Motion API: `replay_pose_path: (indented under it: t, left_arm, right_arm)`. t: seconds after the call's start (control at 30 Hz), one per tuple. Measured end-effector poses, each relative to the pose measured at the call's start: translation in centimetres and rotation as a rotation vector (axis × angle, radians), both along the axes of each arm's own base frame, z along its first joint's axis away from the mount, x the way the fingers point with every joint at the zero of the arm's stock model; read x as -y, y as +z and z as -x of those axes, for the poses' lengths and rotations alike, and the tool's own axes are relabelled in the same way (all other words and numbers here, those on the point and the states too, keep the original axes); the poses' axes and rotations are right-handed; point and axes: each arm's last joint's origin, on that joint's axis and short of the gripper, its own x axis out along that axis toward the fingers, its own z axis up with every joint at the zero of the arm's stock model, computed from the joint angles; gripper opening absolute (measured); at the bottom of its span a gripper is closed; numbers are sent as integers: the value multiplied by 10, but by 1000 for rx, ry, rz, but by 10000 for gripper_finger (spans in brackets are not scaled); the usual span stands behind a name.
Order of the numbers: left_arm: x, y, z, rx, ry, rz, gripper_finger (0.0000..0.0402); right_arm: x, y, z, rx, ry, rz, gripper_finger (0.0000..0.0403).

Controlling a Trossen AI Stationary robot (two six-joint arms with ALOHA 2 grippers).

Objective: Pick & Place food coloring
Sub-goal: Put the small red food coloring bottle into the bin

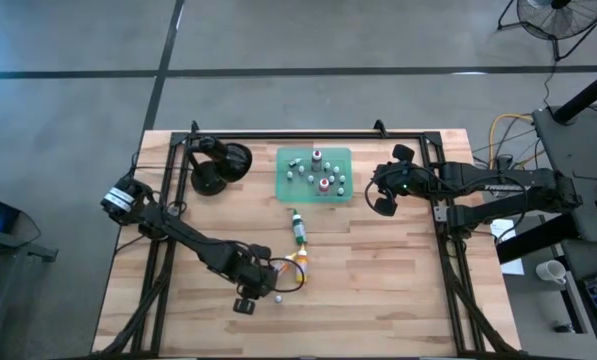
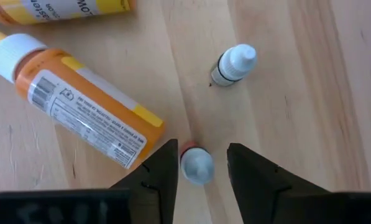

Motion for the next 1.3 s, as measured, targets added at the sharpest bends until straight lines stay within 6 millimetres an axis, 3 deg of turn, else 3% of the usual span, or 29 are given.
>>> replay_pose_path:
  t: [0.27,0.6,0.87,1.03,1.3]
  left_arm:
    - [-2,-5,3,-22,2,-14,93]
    - [-3,2,1,-23,36,-27,39]
    - [-26,21,8,-195,199,-83,27]
    - [-67,53,11,-121,399,-116,27]
    - [-178,115,2,149,735,-166,28]
  right_arm:
    - [0,0,0,0,0,0,82]
    - [0,0,0,-1,-1,1,82]
    - [0,0,0,-2,1,3,82]
    - [0,0,0,-2,1,3,82]
    - [0,0,0,4,-6,0,82]
